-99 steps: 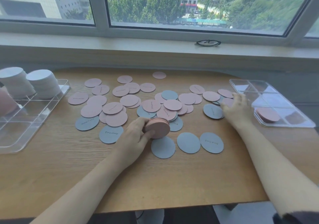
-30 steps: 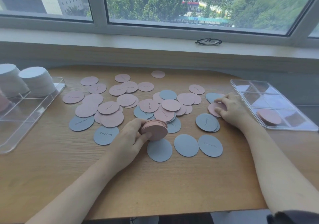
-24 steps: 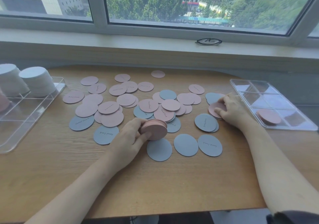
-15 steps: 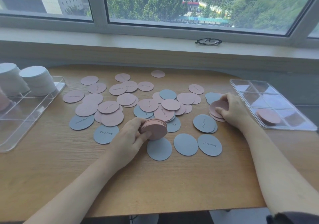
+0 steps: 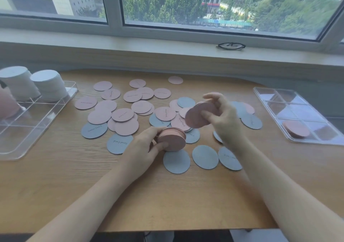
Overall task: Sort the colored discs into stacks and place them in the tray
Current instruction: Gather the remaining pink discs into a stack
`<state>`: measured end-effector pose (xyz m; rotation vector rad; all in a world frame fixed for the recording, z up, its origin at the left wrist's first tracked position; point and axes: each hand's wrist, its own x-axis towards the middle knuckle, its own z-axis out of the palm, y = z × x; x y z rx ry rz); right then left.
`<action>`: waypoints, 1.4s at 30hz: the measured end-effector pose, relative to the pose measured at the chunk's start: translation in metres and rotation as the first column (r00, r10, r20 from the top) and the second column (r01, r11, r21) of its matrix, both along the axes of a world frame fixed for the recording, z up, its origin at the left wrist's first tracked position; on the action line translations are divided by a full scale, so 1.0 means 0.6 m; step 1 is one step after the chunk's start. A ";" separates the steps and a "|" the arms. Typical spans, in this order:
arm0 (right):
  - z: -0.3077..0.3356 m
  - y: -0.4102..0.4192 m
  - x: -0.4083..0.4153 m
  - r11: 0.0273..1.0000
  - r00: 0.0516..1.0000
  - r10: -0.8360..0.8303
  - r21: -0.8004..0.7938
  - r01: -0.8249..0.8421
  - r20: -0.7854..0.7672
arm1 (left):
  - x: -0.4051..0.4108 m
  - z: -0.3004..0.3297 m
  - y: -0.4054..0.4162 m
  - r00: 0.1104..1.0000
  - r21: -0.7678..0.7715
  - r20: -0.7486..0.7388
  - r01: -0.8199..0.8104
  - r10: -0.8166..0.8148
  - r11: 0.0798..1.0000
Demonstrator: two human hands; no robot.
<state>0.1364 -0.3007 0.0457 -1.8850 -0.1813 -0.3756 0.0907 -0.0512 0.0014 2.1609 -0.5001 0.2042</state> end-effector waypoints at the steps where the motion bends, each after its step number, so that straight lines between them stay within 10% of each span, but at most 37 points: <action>1: -0.006 0.027 -0.008 0.997 0.997 0.071 -0.015 -0.071 -0.025 | 0.000 0.000 0.000 1.000 -0.001 0.007 0.004 -0.004 1.000; 10: -0.046 0.087 -0.041 0.926 0.919 0.371 -0.013 -0.376 -0.130 | 0.004 -0.004 -0.002 0.999 0.031 0.051 -0.019 0.017 0.999; 15: -0.054 0.087 -0.036 0.822 0.936 0.353 -0.480 -0.307 0.006 | 0.004 -0.007 -0.001 0.996 0.083 0.093 -0.018 0.010 0.996; 30: -0.050 0.067 -0.026 0.781 0.923 0.384 -0.542 -0.309 0.029 | -0.001 -0.003 -0.003 1.000 0.059 -0.001 -0.017 0.017 0.998; 35: -0.043 -0.038 0.050 0.917 0.983 -0.157 -0.356 0.179 0.090 | -0.002 0.001 -0.004 0.998 0.013 -0.036 -0.043 0.044 0.999; 38: -0.051 -0.148 0.096 0.704 0.847 -0.530 -0.568 0.426 -0.021 | -0.003 0.001 -0.005 0.998 0.014 -0.042 -0.047 0.048 0.999; 42: -0.066 -0.226 0.114 0.544 0.729 -0.671 -0.759 0.357 -0.138 | 0.000 -0.002 -0.005 0.997 0.016 -0.056 -0.049 0.049 0.999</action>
